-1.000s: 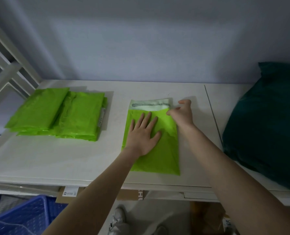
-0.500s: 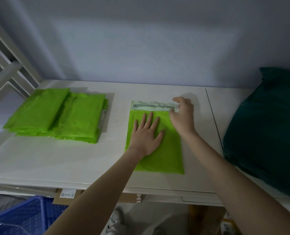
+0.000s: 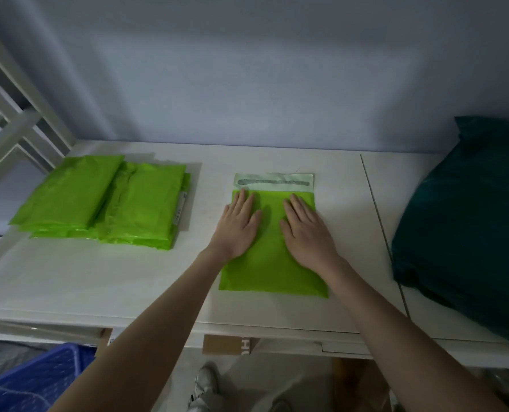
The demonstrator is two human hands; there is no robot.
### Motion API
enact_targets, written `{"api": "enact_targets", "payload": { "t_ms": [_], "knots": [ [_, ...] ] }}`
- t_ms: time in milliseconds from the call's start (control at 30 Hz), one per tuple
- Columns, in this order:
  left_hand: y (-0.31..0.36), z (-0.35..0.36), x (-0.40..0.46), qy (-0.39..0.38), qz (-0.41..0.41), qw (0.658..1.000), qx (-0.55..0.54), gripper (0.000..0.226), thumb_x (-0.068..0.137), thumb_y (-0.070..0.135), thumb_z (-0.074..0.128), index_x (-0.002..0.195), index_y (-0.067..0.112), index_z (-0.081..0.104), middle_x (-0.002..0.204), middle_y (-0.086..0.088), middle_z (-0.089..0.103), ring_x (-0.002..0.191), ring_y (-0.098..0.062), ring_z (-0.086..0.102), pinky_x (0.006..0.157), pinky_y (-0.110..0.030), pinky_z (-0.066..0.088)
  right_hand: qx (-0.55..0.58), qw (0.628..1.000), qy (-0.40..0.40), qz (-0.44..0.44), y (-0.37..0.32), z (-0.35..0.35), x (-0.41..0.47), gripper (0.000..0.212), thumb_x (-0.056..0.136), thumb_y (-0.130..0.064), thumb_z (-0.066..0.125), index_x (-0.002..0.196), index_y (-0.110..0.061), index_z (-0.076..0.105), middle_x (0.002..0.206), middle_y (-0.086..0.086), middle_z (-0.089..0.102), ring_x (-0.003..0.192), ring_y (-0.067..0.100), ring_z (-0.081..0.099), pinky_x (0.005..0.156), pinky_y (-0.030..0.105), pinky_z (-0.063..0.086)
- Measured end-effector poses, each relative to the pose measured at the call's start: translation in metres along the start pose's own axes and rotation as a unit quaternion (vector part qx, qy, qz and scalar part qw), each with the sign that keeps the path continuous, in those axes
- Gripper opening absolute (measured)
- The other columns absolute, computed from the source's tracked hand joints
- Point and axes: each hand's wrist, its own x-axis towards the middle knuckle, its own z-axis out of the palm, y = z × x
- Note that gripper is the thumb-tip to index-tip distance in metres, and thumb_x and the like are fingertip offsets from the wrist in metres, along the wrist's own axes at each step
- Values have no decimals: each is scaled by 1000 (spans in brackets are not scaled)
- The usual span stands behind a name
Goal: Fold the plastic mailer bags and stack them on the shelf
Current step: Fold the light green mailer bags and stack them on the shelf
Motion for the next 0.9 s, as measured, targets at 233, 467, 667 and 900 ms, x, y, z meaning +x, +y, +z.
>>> {"api": "enact_targets", "payload": {
  "t_ms": [233,467,667,900],
  "knots": [
    [-3,-14,-3,96,5,987,-131,54,90,8,53,140,11,34,156,-9,15,143,-23,19,111,-24,16,298,947,117,29,-1,-21,1,46,89,-10,60,133,-4,47,149,13,33,140,23,28,109,20,17],
    [-10,-24,-13,159,-114,980,-27,62,78,34,72,123,5,41,121,-16,52,112,-33,49,93,-39,40,190,964,113,146,17,-34,-9,49,80,-24,71,120,-7,48,113,14,50,102,31,52,82,32,41],
    [0,-23,-22,100,-169,977,-85,55,78,30,73,123,8,49,111,-7,63,105,-24,57,82,-32,44,120,979,85,141,15,-25,-24,58,80,-36,70,123,-9,42,115,14,48,107,33,49,83,40,44],
    [8,-29,-26,80,-152,952,-255,20,80,15,69,99,9,69,99,-9,69,95,-27,65,87,-44,53,136,973,80,171,13,-26,-24,63,79,-38,71,126,-9,41,121,14,46,112,33,46,86,41,44]
  ]
}}
